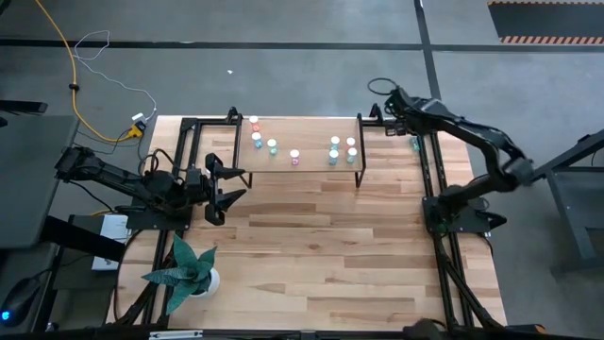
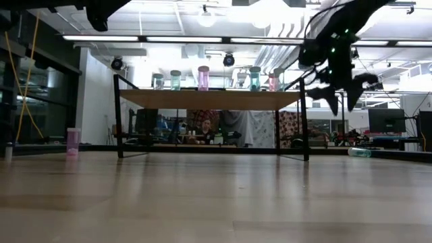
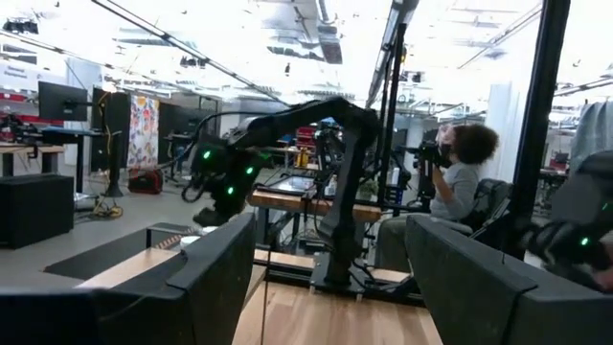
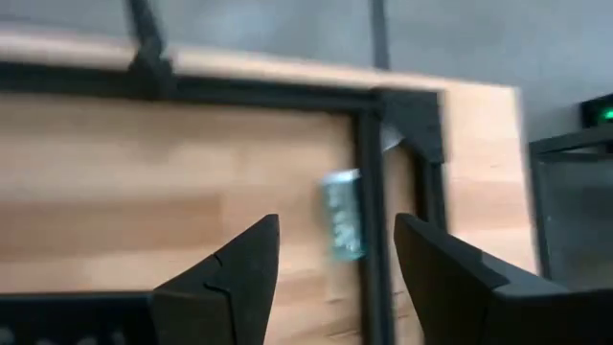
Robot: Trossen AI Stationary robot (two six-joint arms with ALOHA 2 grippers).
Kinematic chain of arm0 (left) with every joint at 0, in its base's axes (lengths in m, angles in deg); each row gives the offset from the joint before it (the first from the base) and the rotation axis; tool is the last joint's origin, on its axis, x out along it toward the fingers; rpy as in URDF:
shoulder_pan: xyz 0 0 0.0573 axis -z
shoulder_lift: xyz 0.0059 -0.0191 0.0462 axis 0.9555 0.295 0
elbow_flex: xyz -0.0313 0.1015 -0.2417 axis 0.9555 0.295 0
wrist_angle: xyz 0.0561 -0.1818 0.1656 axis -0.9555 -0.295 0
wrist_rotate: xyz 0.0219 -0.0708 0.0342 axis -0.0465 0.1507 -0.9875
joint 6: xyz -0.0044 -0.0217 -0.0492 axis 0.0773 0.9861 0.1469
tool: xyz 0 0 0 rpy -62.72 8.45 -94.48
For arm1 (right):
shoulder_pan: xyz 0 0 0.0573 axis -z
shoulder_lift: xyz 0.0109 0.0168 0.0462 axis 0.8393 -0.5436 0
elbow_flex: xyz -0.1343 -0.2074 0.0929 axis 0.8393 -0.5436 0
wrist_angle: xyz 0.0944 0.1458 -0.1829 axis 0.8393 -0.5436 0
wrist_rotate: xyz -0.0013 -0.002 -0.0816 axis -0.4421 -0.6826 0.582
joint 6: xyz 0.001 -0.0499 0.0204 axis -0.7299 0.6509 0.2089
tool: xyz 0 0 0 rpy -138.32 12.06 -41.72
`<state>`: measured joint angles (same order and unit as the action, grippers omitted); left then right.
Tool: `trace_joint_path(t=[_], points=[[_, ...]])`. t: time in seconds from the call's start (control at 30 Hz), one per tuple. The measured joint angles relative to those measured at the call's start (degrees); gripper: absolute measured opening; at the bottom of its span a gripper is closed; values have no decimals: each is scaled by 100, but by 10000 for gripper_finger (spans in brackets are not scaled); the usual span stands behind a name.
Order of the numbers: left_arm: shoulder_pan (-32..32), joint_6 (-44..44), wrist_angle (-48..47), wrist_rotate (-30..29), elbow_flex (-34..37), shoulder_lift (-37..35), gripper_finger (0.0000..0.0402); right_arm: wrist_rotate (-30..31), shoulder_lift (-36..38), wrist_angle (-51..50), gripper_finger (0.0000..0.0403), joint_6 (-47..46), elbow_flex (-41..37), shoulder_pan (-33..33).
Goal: Pick and place medicine bottles onto shelf by color
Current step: Put the green pill bottle on the shelf
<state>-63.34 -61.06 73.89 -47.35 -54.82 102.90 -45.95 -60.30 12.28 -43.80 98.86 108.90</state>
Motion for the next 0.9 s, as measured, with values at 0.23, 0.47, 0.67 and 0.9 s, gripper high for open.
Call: trace_joint_path(t=[0.23, 0.47, 0.67, 0.9], points=[[0, 0, -19, -9, -1, 0, 257, -32, -812, -89, 199, -221, -6, 122], [2, 2, -23, 0, -1, 0, 257, 318, -1569, -117, 199, -650, -7, 109], [2, 2, -25, 0, -1, 0, 257, 736, -2129, -153, 199, -901, -8, 99], [2, 2, -43, 4, -1, -1, 257, 833, -2253, -143, 199, -963, -7, 106]])
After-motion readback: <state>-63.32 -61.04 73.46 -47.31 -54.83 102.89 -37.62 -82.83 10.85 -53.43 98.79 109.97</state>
